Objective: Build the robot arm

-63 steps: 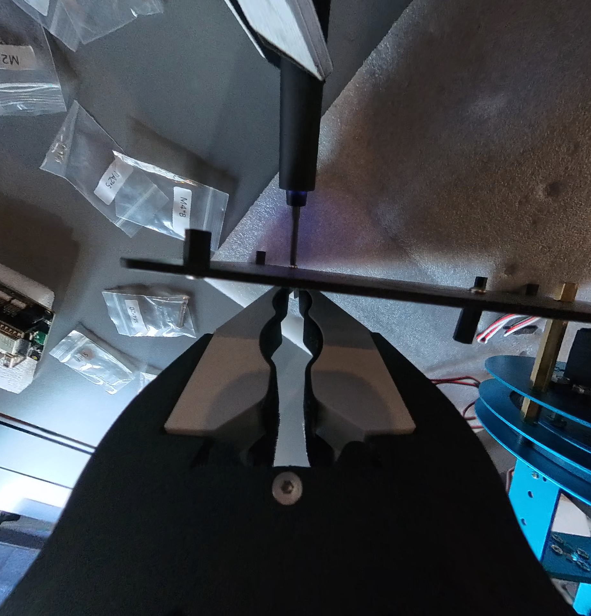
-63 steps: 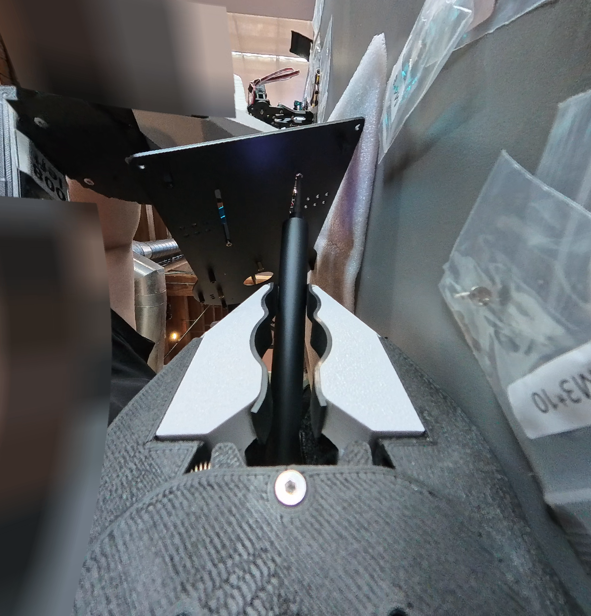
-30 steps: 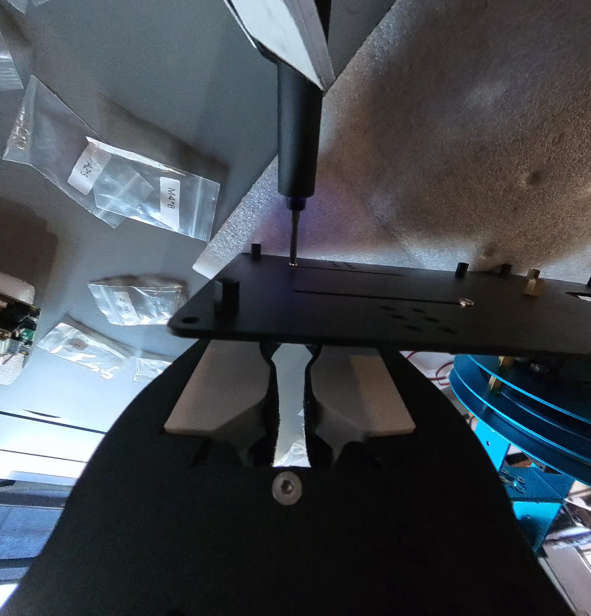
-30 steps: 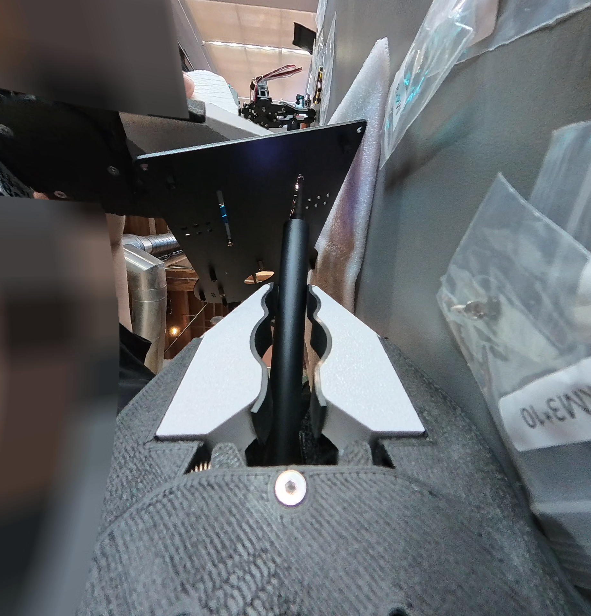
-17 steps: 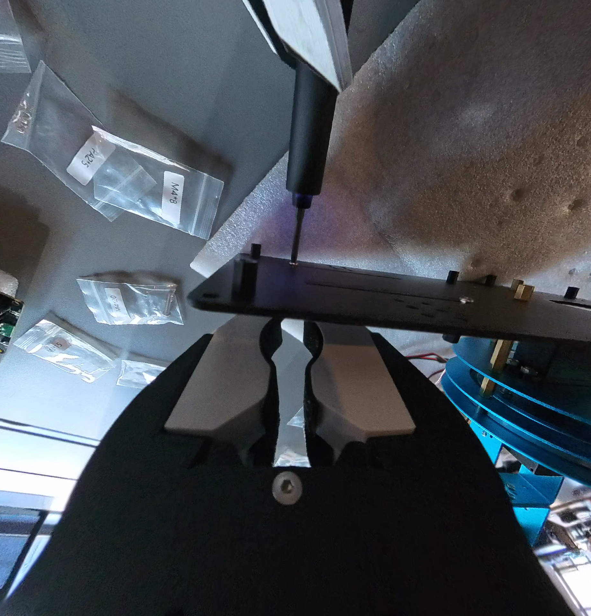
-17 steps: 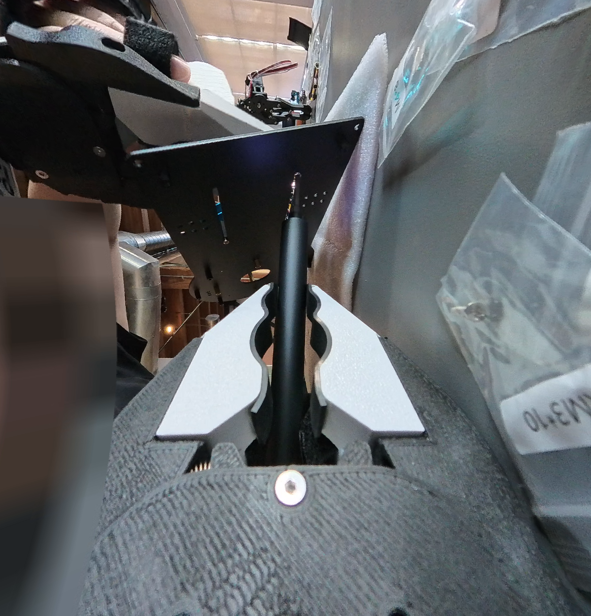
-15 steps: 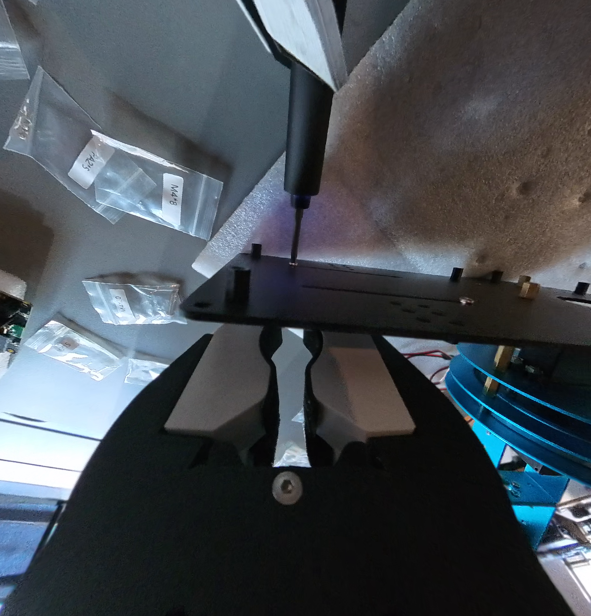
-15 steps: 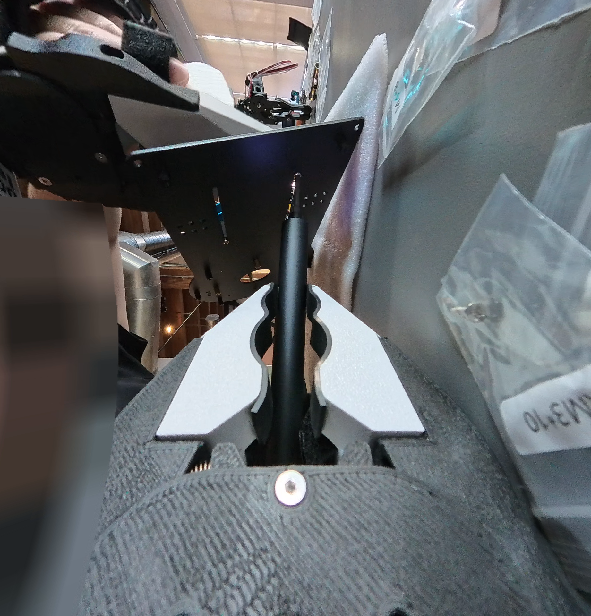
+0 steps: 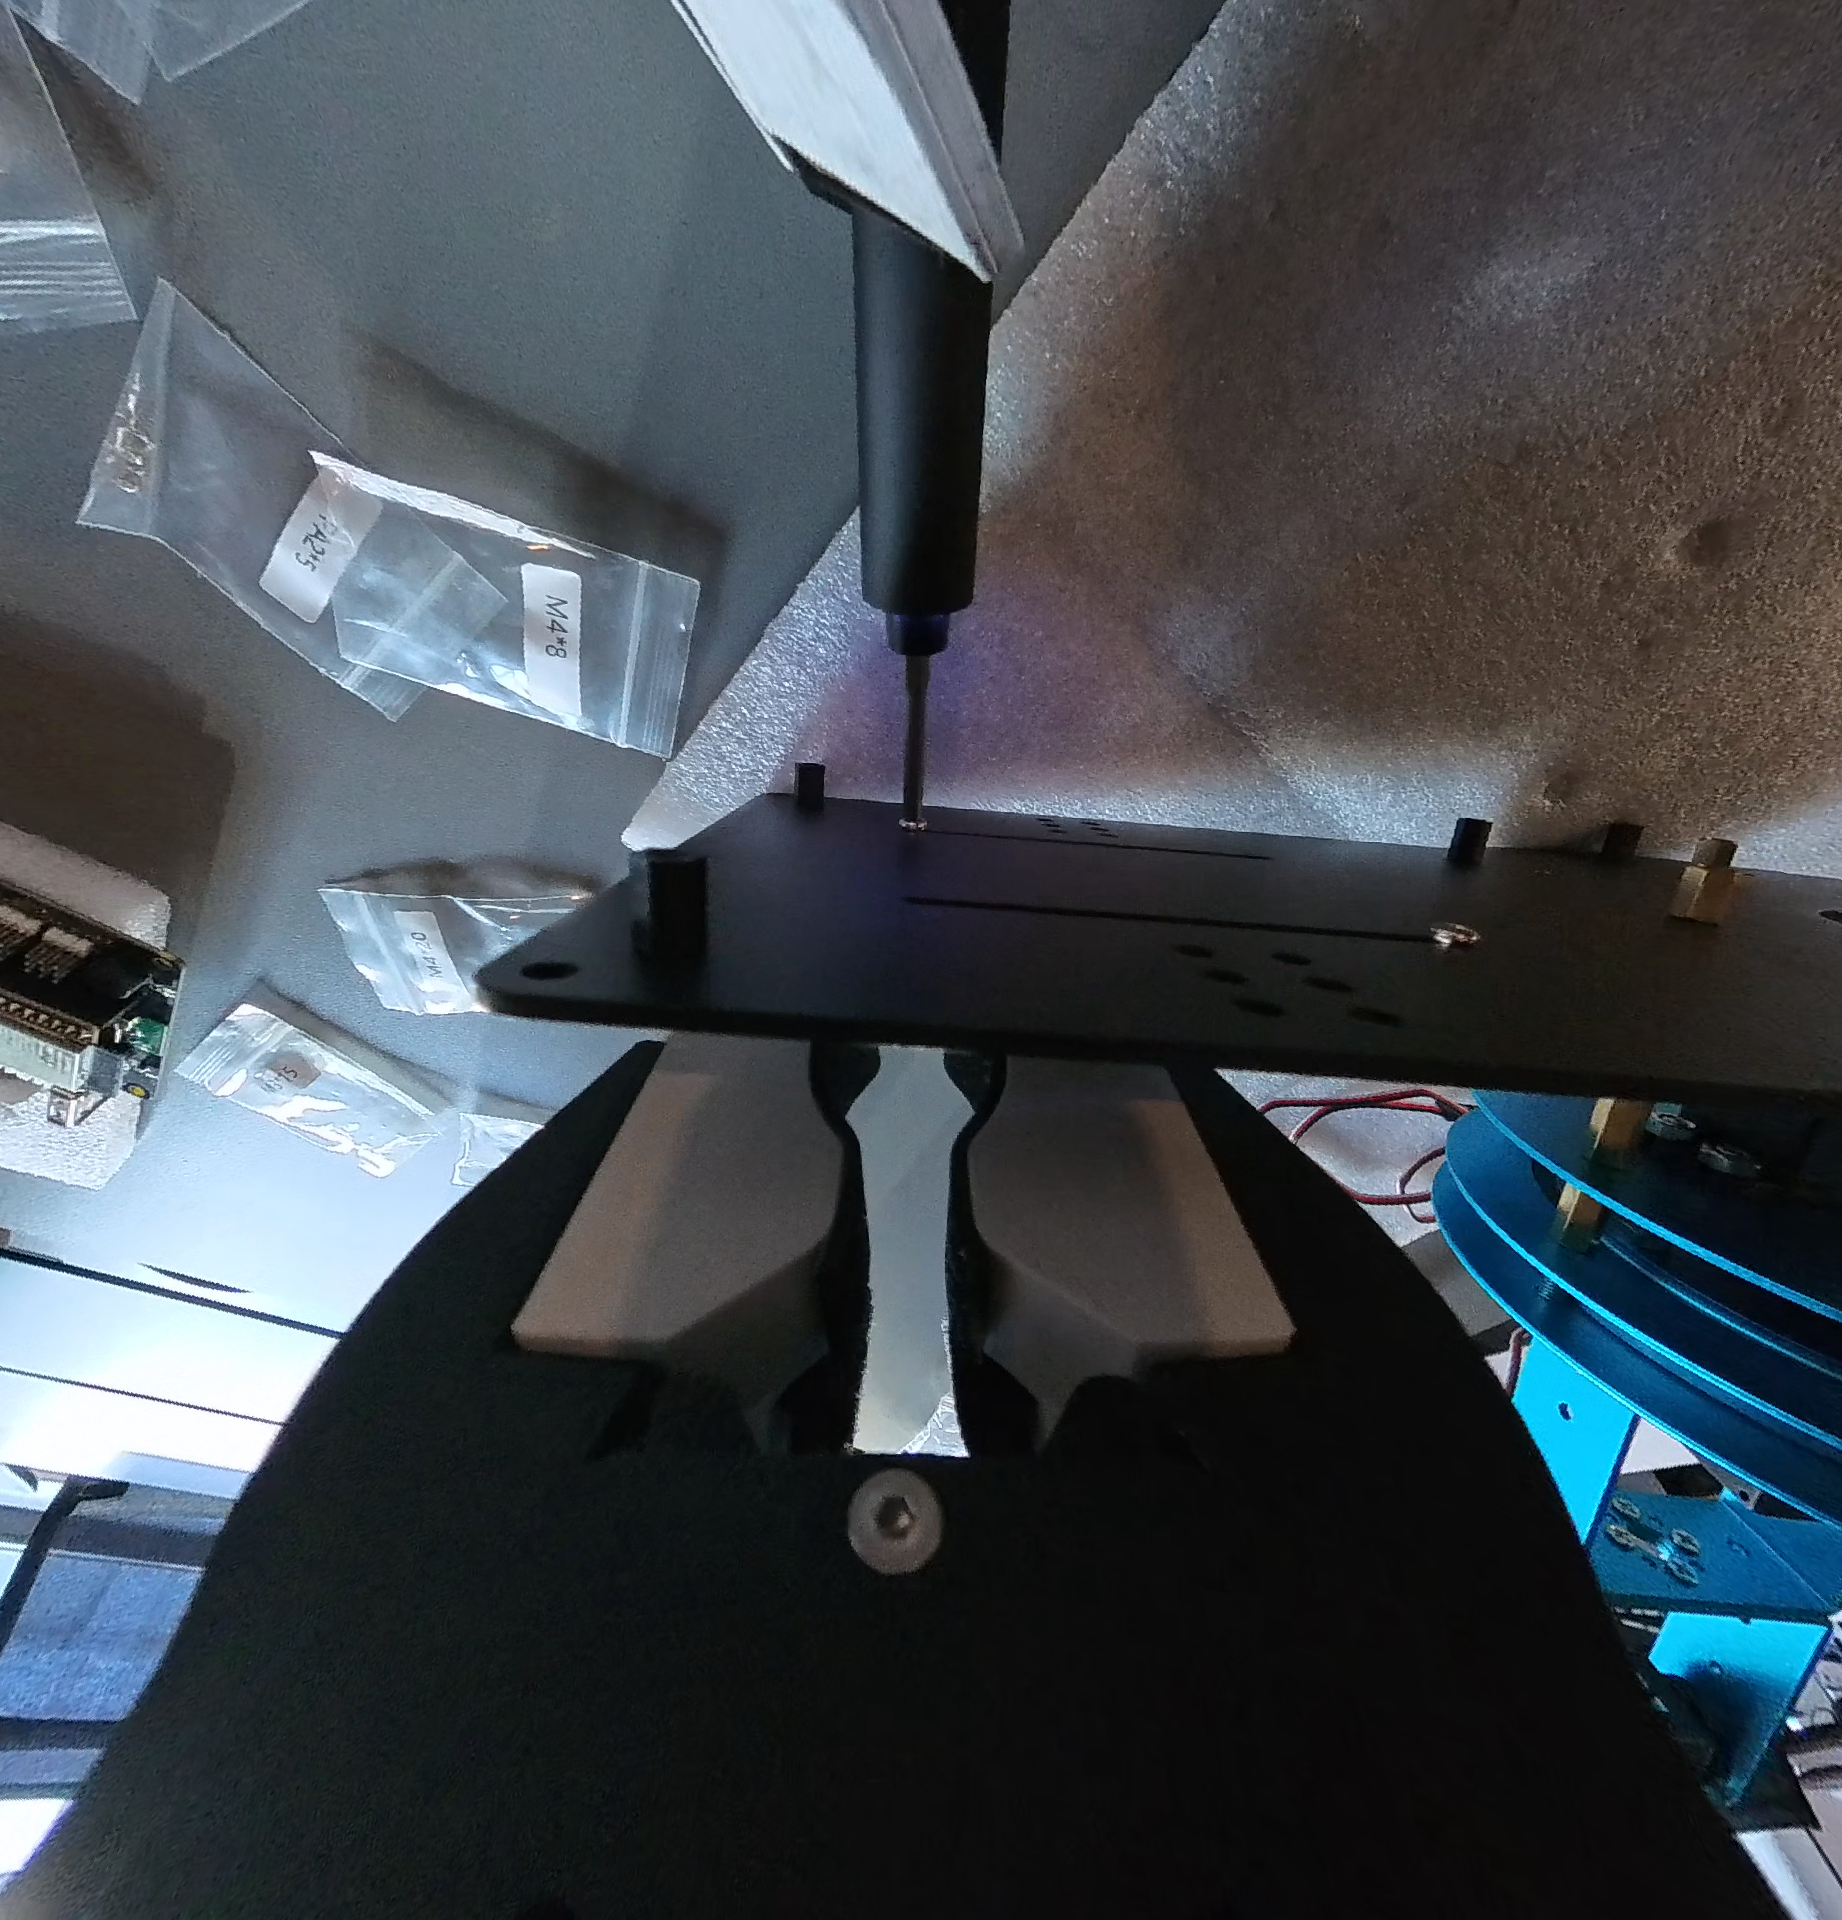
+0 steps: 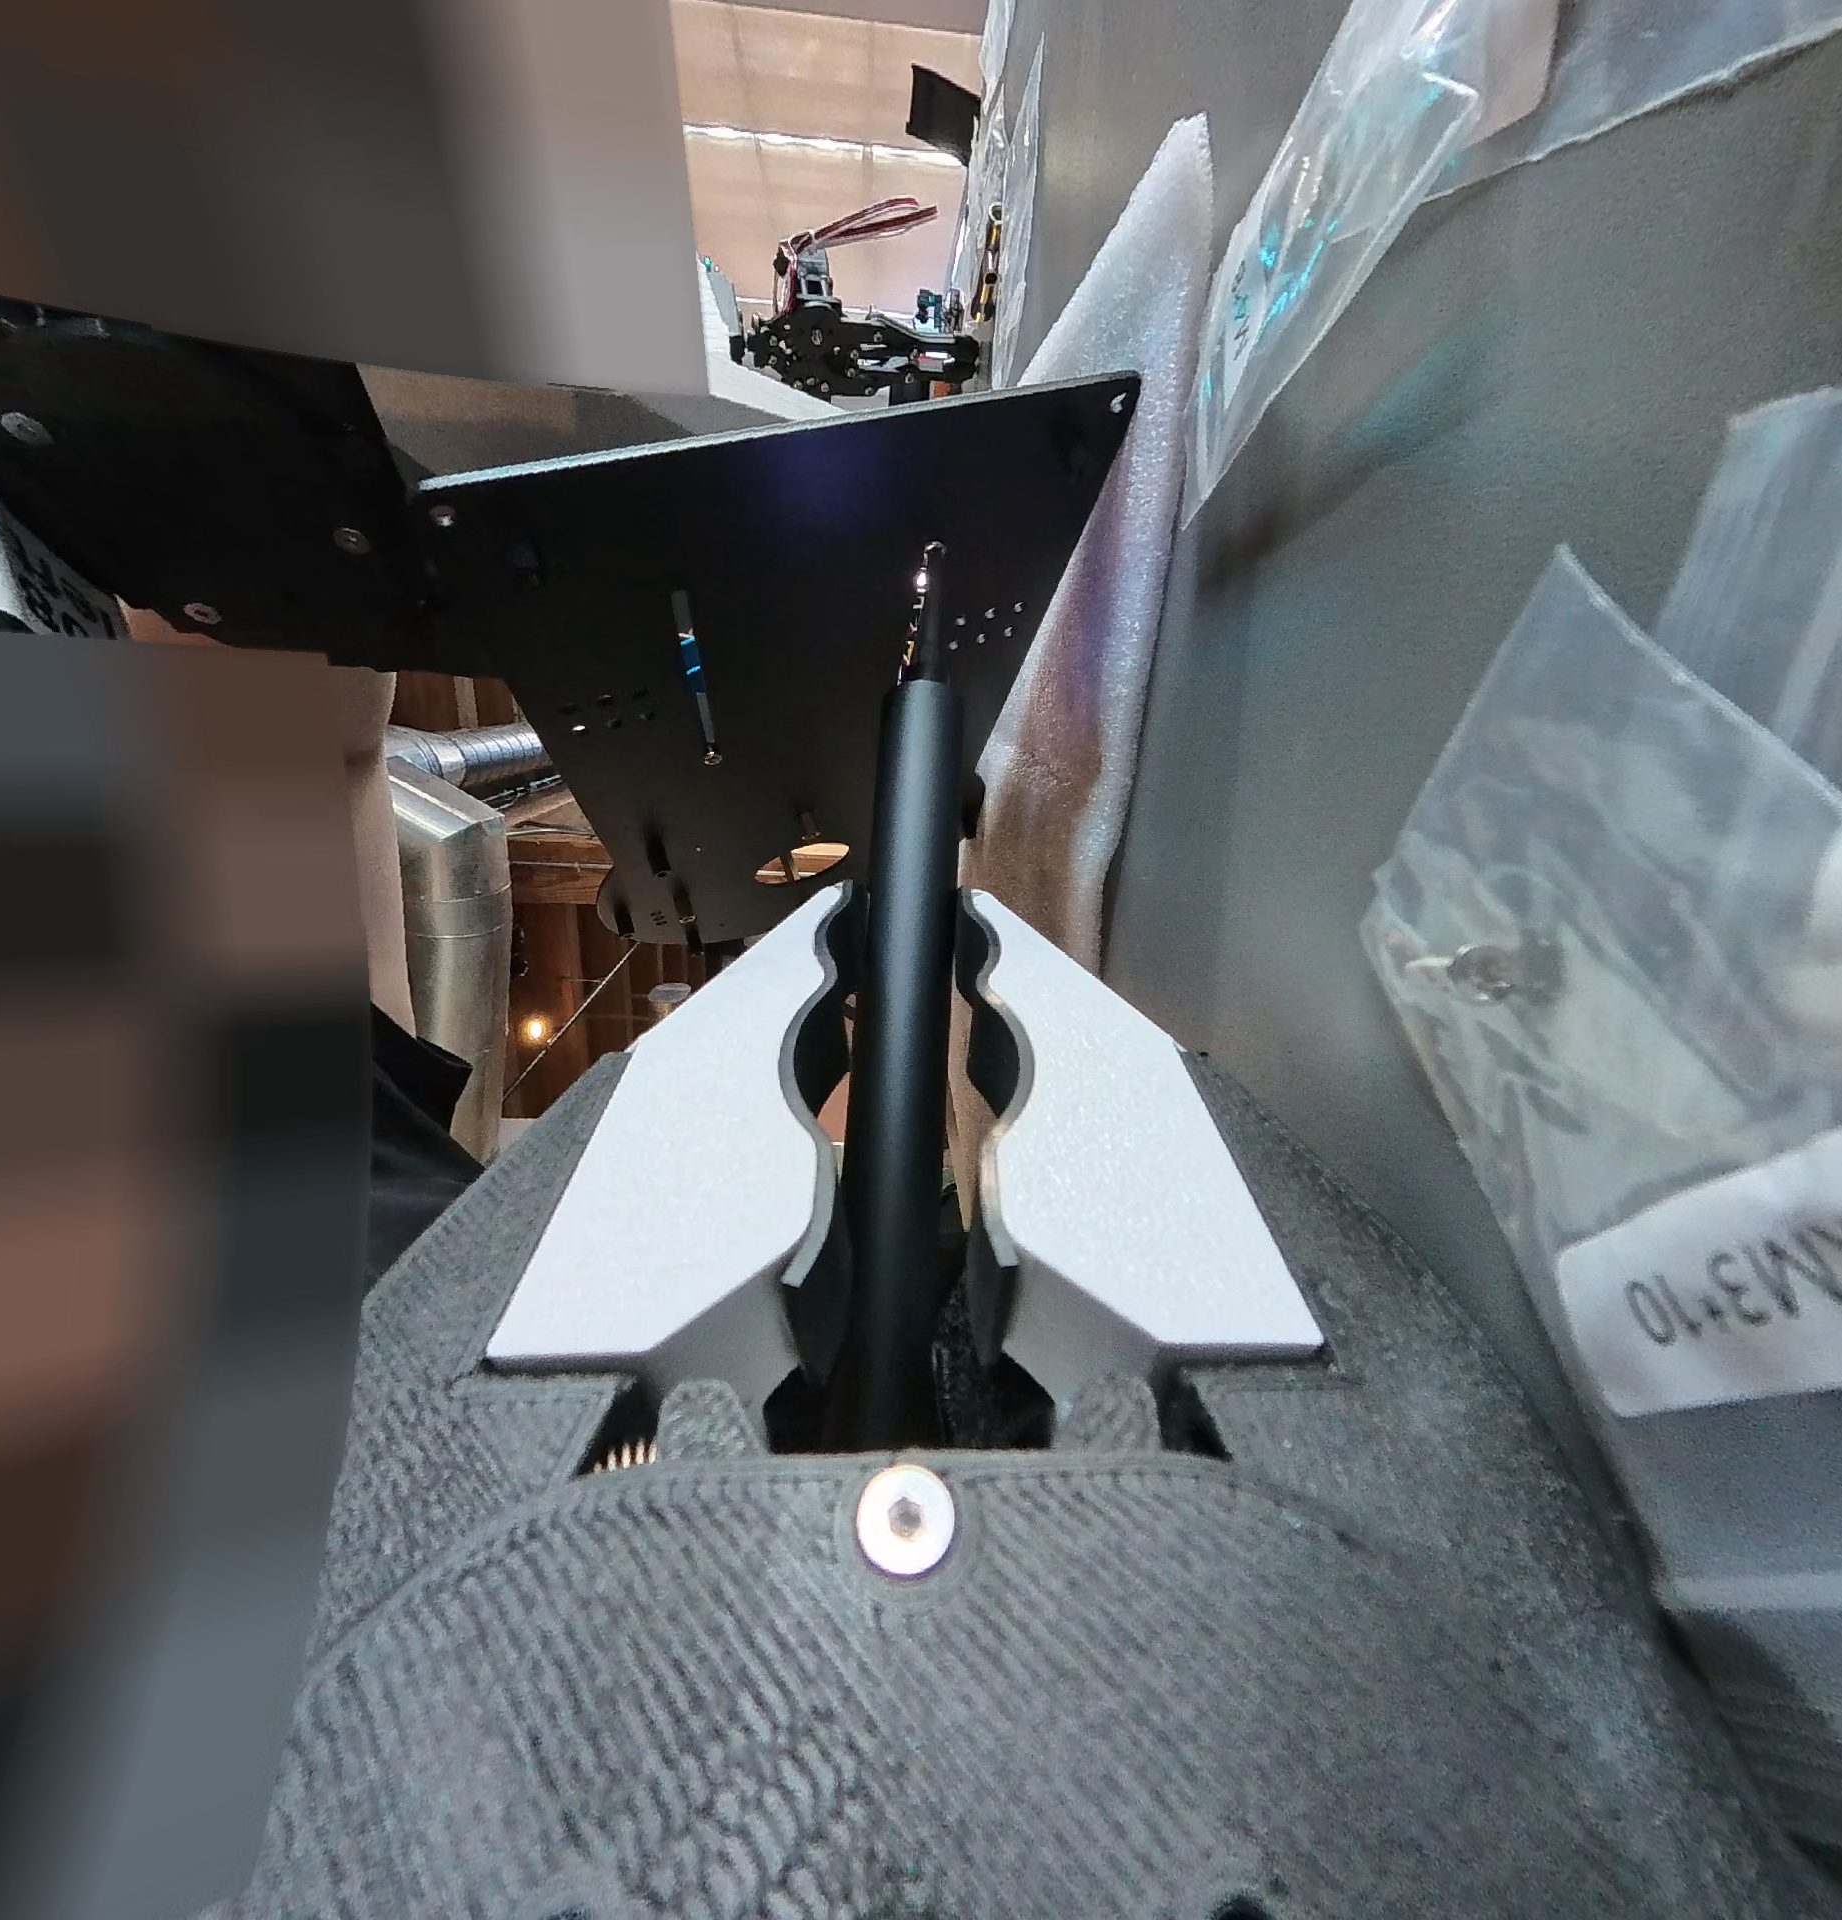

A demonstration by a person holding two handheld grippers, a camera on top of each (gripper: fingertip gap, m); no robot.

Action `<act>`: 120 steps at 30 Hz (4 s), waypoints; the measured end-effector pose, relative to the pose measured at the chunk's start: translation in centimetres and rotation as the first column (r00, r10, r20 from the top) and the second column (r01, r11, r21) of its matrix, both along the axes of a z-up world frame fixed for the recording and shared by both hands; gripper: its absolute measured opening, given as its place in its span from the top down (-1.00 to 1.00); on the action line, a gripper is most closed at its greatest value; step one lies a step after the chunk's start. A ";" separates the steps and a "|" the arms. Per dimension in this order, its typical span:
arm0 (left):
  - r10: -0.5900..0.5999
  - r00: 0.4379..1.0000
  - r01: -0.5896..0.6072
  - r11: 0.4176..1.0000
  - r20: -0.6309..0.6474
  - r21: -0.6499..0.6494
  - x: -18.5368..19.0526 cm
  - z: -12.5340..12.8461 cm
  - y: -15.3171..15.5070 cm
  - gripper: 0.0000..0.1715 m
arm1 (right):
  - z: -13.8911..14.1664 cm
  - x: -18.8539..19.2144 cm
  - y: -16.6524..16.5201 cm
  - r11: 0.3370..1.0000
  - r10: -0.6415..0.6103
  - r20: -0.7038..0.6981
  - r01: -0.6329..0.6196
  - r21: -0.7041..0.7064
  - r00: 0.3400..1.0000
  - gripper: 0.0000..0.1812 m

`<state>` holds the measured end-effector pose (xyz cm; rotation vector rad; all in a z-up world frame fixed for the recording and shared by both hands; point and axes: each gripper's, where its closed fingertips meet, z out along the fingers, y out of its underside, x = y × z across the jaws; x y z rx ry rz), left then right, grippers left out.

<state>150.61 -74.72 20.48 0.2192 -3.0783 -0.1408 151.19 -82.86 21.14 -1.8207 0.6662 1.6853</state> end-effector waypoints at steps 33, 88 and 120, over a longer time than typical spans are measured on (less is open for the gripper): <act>-0.014 1.000 0.014 0.984 -0.003 -0.179 0.0 -0.1 -0.2 0.96 | -0.1 -0.1 0.0 1.000 0.002 0.034 -0.003 0.018 0.999 0.82; -0.103 0.995 0.101 0.986 -0.009 -0.130 0.3 0.1 -0.5 0.87 | 0.0 0.0 0.0 1.000 -0.004 0.037 0.003 0.027 0.999 0.81; 0.958 0.039 -0.521 0.263 0.285 -0.812 -1.2 20.5 -8.3 1.00 | -2.9 -3.5 -4.4 0.843 0.395 0.724 -0.536 -0.042 0.565 0.82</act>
